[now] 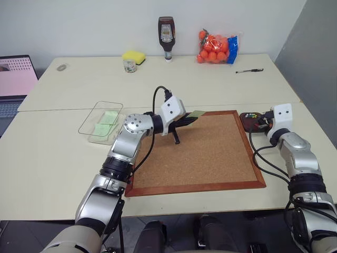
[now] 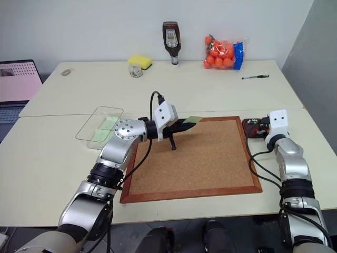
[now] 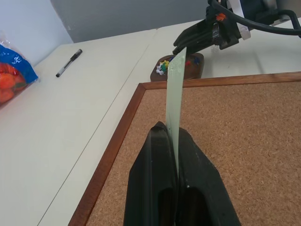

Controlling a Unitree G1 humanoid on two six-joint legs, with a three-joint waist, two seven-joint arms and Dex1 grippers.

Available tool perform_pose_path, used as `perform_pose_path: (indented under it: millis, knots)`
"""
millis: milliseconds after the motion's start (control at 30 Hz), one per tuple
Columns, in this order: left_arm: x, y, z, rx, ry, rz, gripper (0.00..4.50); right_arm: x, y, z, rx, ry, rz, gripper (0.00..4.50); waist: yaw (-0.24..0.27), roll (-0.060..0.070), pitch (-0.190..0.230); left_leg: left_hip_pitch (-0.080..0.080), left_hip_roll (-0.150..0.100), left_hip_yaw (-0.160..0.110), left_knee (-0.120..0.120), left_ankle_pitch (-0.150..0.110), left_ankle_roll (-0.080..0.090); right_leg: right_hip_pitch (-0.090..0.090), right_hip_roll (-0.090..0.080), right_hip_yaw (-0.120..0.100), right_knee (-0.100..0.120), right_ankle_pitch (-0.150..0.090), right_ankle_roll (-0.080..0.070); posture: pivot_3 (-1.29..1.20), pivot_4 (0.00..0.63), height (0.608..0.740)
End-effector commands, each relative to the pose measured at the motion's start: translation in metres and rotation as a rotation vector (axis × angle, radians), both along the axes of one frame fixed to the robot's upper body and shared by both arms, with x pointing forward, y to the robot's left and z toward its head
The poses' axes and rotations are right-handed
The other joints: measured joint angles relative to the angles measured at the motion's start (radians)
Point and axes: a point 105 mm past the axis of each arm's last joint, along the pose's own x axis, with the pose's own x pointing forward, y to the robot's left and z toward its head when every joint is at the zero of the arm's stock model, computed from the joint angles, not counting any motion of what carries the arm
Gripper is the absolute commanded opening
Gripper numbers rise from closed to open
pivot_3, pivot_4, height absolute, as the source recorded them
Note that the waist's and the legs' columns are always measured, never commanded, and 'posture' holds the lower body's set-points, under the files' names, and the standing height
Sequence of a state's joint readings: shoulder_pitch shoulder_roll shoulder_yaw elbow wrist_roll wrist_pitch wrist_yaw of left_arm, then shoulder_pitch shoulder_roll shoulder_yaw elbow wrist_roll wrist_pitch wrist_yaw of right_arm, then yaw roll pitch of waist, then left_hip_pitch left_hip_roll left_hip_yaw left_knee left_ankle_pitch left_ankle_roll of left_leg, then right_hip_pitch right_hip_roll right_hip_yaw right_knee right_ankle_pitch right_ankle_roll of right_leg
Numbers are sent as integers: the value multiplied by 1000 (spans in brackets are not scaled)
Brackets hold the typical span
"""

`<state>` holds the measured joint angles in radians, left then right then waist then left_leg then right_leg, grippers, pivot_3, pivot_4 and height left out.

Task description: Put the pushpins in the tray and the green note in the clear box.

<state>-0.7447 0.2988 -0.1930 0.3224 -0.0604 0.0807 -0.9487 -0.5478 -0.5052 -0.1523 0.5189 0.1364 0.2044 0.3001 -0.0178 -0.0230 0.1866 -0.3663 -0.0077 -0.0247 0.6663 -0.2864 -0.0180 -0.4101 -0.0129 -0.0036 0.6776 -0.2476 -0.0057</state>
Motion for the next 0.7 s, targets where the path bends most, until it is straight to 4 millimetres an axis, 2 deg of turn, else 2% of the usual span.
perform_pose_path:
  millis: [33,67,200,333,533,600,700]
  knots:
    - [-4,-5,11,-14,-45,-16,0,4,2,20,28,-67,12,2248,0,0,0,0,0,0,0,0,0,0,0,0,0,0,0,0,150,740]
    - [-3,-5,10,-14,-45,-15,0,3,2,20,32,-67,13,2456,0,0,0,0,0,0,0,0,0,0,0,0,0,0,0,0,150,740]
    - [-3,-4,11,-16,-46,-10,0,1,2,25,35,-97,15,2456,-1,0,0,0,0,0,0,0,0,0,0,0,0,0,0,0,150,740]
    - [3,2,19,-35,-66,28,0,-8,11,43,33,-166,64,2456,-2,0,0,0,0,0,0,0,0,0,0,0,0,0,0,0,150,740]
    - [16,44,43,-115,-84,236,0,-42,60,63,34,-225,344,2456,-11,0,0,0,1,-1,-1,0,0,0,0,-1,0,-1,2,0,150,740]
    - [17,68,52,-152,-79,356,0,-60,94,69,25,-215,515,2456,-14,0,0,0,1,-1,-1,0,0,0,0,-1,0,-2,3,0,150,740]
    - [15,92,57,-173,-77,496,0,-80,128,74,34,-189,691,2456,-15,0,0,1,1,-1,-1,0,0,0,0,-1,1,-3,5,0,150,740]
